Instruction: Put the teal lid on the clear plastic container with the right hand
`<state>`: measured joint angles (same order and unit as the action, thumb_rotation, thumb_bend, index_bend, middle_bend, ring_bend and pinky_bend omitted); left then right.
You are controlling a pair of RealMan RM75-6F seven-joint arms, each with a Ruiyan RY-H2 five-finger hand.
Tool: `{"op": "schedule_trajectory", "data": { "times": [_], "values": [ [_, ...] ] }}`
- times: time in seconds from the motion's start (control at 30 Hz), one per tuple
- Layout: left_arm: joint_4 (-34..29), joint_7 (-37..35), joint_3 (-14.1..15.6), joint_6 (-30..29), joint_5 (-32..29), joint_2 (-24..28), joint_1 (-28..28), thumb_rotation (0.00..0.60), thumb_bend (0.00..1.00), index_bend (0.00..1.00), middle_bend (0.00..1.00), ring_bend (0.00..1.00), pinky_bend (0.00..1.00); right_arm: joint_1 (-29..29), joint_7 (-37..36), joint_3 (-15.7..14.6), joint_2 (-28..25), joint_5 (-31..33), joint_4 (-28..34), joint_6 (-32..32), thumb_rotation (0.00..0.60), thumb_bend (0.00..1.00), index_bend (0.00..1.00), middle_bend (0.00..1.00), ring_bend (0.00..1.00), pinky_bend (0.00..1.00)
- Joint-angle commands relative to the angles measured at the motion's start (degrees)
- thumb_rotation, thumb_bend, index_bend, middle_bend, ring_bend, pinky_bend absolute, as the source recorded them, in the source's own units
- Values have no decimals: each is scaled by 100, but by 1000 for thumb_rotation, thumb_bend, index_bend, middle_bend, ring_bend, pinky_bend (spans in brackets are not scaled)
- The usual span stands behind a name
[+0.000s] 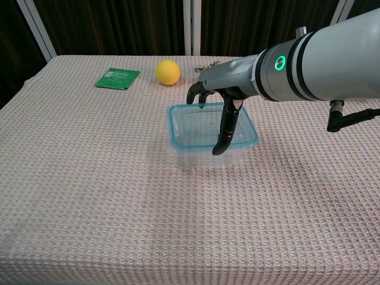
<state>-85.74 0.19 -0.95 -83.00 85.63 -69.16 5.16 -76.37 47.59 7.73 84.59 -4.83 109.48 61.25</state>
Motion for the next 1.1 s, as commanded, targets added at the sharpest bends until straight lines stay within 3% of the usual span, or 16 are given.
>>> {"op": "schedule_trajectory", "data": {
  "times": [0.03, 1.1],
  "values": [
    [9, -8, 3, 4, -1, -1, 0, 600, 0, 82, 64, 0, 27, -55, 49, 40, 72, 85, -93, -46, 600, 94, 310, 203, 0, 0],
    [127, -139, 16, 56, 52, -42, 57, 600, 0, 81, 64, 0, 28, 44, 199, 124, 506, 219, -375, 233, 600, 94, 293, 202, 0, 0]
  ]
}}
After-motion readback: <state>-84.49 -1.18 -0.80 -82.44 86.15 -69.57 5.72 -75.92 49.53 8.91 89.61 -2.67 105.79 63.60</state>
